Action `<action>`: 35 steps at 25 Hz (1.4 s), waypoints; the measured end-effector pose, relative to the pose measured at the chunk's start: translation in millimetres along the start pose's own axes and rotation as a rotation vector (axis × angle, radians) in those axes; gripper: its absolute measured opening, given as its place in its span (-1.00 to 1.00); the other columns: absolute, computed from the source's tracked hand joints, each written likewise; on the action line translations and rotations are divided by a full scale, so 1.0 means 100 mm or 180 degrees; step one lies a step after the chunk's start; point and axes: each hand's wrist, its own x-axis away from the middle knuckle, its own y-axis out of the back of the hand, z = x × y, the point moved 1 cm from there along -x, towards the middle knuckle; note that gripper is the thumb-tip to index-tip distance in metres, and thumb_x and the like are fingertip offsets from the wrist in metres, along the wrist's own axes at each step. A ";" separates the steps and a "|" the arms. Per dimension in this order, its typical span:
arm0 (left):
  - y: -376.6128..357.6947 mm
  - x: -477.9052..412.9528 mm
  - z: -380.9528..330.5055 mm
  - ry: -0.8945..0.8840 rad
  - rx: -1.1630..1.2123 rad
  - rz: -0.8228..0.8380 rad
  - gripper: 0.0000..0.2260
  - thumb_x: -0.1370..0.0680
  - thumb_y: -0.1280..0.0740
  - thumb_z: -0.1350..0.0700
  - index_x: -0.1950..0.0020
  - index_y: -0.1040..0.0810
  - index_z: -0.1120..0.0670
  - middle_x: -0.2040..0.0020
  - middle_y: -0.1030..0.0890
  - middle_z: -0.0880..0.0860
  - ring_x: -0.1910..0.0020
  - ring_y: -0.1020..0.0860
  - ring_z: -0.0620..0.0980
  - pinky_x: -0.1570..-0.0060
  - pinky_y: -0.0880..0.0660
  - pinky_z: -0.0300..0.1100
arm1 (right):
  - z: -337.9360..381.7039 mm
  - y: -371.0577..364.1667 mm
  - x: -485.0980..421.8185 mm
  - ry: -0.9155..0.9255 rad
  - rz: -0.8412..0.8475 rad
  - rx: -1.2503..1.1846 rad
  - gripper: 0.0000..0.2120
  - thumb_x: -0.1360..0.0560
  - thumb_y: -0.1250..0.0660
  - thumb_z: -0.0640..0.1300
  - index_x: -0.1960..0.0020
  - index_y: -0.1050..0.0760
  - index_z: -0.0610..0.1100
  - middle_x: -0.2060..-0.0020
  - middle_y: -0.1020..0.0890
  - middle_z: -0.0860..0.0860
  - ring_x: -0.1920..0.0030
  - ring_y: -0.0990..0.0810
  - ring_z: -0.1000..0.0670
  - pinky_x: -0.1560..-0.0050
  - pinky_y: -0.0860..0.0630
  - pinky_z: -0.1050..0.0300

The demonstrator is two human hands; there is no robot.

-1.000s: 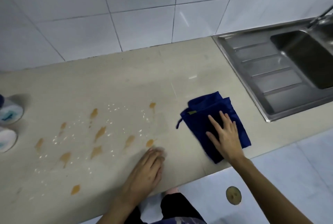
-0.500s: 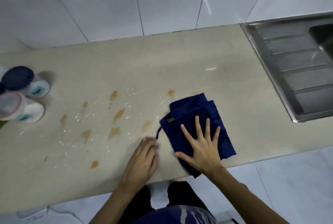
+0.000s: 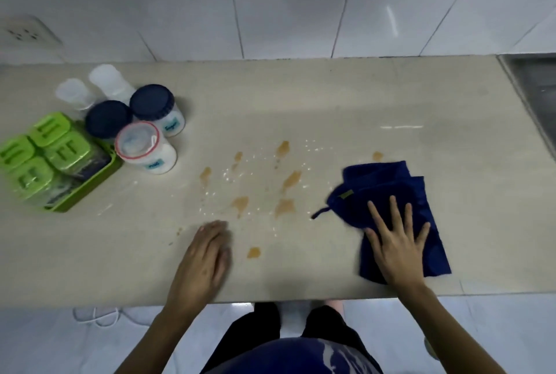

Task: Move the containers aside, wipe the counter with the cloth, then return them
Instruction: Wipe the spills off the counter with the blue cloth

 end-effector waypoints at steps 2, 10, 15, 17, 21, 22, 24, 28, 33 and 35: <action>0.04 0.07 0.16 0.0033 0.0021 -0.0027 -0.70 -0.57 -0.20 0.13 -0.21 -0.54 0.24 -0.29 -0.52 0.14 -0.32 -0.43 0.07 -0.39 -0.29 0.08 | 0.31 -0.03 0.05 -0.0017 -0.0039 0.0072 -0.42 -0.56 0.27 0.29 -0.51 -0.07 0.16 -0.54 -0.14 -0.13 -0.51 -0.02 -0.32 -0.32 -0.04 -0.56; 0.34 0.17 0.54 0.0072 0.0042 -0.0046 -0.70 -0.57 -0.22 0.12 -0.24 -0.52 0.23 -0.33 -0.49 0.14 -0.36 -0.41 0.07 -0.42 -0.27 0.09 | 2.22 -0.28 0.32 0.1522 0.0065 0.0275 -0.47 -0.57 0.08 0.24 -0.52 -0.04 0.19 -0.55 -0.09 -0.08 -0.52 -0.01 -0.30 -0.34 -0.01 -0.52; 0.54 0.15 1.12 0.0564 -0.0131 -0.0198 -0.65 -0.59 -0.15 0.05 -0.23 -0.52 0.23 -0.33 -0.47 0.17 -0.36 -0.40 0.14 -0.48 -0.17 0.03 | 1.48 -0.13 0.15 0.1279 0.0033 0.0246 -0.46 -0.57 0.21 0.32 -0.52 0.02 0.24 -0.56 -0.01 0.00 -0.55 0.08 -0.16 -0.45 0.12 -0.36; 0.53 0.20 1.22 0.0687 -0.0191 -0.0222 -0.63 -0.58 -0.14 0.05 -0.26 -0.50 0.25 -0.34 -0.46 0.20 -0.36 -0.39 0.18 -0.47 -0.17 0.06 | 1.25 -0.02 0.08 0.1458 0.0183 0.0340 -0.46 -0.57 0.22 0.30 -0.52 0.12 0.23 -0.56 0.03 -0.02 -0.55 0.09 -0.15 -0.47 0.09 -0.29; 0.53 0.23 1.23 0.0886 -0.0159 -0.0333 -0.58 -0.57 -0.13 0.08 -0.37 -0.41 0.26 -0.41 -0.39 0.22 -0.42 -0.33 0.18 -0.47 -0.16 0.10 | 1.48 -0.03 0.04 0.2005 0.0162 0.0686 -0.41 -0.57 0.11 0.28 -0.54 0.08 0.14 -0.56 -0.01 -0.15 -0.54 0.09 -0.25 -0.42 0.00 -0.35; 0.54 0.23 1.23 0.0938 -0.0153 -0.0350 -0.57 -0.57 -0.13 0.10 -0.39 -0.38 0.25 -0.43 -0.37 0.22 -0.43 -0.31 0.17 -0.47 -0.15 0.09 | 1.69 -0.09 0.06 0.2067 0.0142 0.0612 -0.41 -0.57 0.08 0.28 -0.54 0.06 0.15 -0.56 0.01 -0.16 -0.53 0.10 -0.28 -0.42 0.01 -0.37; 0.54 0.23 1.23 0.1003 -0.0183 -0.0321 -0.55 -0.56 -0.13 0.12 -0.42 -0.34 0.26 -0.45 -0.34 0.21 -0.46 -0.28 0.15 -0.49 -0.12 0.08 | 2.24 -0.20 0.14 0.2127 0.0134 0.0398 -0.42 -0.56 0.03 0.28 -0.53 0.02 0.17 -0.56 0.04 -0.15 -0.52 0.10 -0.33 -0.40 0.04 -0.41; 0.53 0.22 1.26 0.1249 -0.0243 -0.0204 -0.52 -0.56 -0.09 0.10 -0.44 -0.30 0.26 -0.47 -0.32 0.20 -0.47 -0.25 0.11 -0.52 -0.05 -0.04 | 3.21 -0.37 0.28 0.2415 0.0220 0.0236 -0.42 -0.55 -0.02 0.25 -0.53 -0.02 0.16 -0.56 0.04 -0.13 -0.52 0.09 -0.34 -0.39 0.06 -0.44; 0.51 0.23 1.28 0.1249 -0.0308 -0.0170 -0.51 -0.56 -0.07 0.10 -0.46 -0.28 0.24 -0.49 -0.30 0.18 -0.49 -0.22 0.07 -0.52 -0.04 -0.05 | 2.70 -0.28 0.04 0.2283 0.0007 0.0334 -0.44 -0.55 -0.01 0.27 -0.51 -0.12 0.16 -0.56 -0.04 -0.04 -0.55 0.02 -0.17 -0.41 -0.02 -0.38; 0.50 0.23 1.29 0.1269 -0.0240 -0.0194 -0.51 -0.56 -0.06 0.10 -0.46 -0.29 0.24 -0.49 -0.30 0.17 -0.49 -0.23 0.08 -0.51 -0.08 -0.02 | 2.27 -0.20 -0.08 0.2051 -0.0074 0.0396 -0.45 -0.56 0.04 0.28 -0.50 -0.16 0.14 -0.56 -0.06 -0.04 -0.55 0.00 -0.15 -0.42 -0.03 -0.39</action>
